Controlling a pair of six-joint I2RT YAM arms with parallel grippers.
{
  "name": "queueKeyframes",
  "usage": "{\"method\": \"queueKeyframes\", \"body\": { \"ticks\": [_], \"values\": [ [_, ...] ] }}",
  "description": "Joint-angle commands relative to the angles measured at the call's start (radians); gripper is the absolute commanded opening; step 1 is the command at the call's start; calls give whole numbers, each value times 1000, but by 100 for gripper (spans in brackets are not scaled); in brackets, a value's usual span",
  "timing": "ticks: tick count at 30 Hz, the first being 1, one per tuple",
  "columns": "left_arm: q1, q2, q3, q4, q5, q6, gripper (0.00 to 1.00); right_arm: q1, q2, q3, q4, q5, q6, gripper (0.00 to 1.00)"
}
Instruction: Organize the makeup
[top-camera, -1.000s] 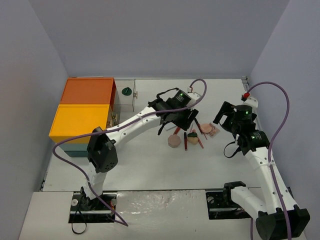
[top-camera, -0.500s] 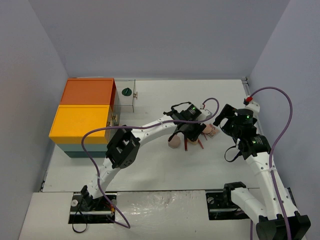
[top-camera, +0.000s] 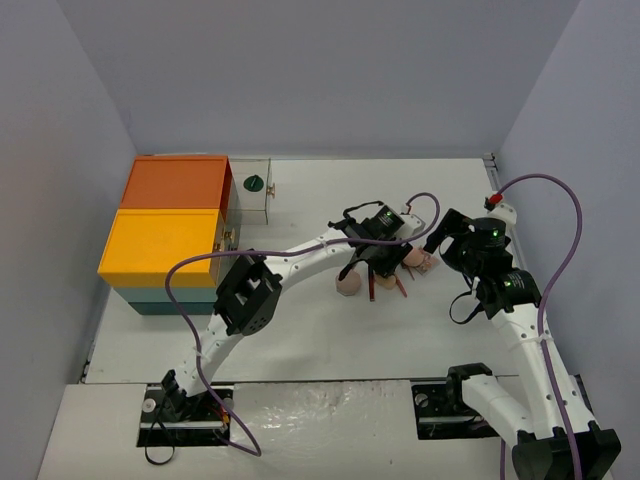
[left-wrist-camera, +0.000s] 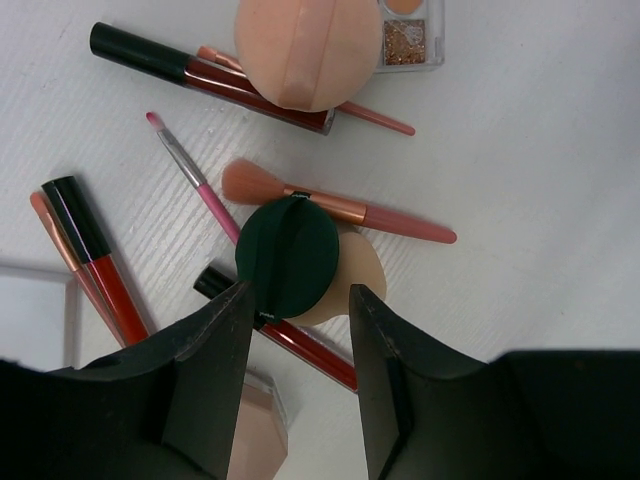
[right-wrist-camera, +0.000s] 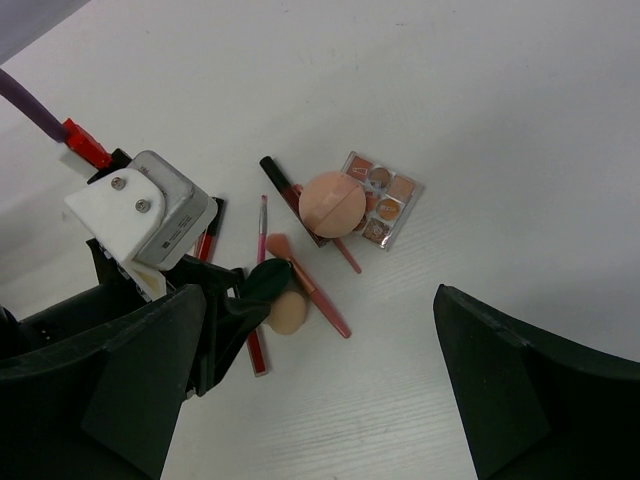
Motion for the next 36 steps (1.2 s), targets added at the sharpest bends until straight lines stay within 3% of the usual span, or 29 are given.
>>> {"method": "queueKeyframes", "body": {
  "ticks": [1, 11, 18, 36],
  "values": [
    [11, -3, 69, 39, -12, 17, 39, -5, -6, 6, 33, -9, 1, 95],
    [13, 20, 49, 43, -8, 10, 27, -5, -10, -4, 34, -11, 6, 96],
    [16, -7, 31, 55, -18, 11, 0, -5, -10, -3, 35, -13, 4, 96],
    [80, -249, 16, -28, -128, -7, 0, -3, -2, 63, 36, -31, -58, 96]
  ]
}}
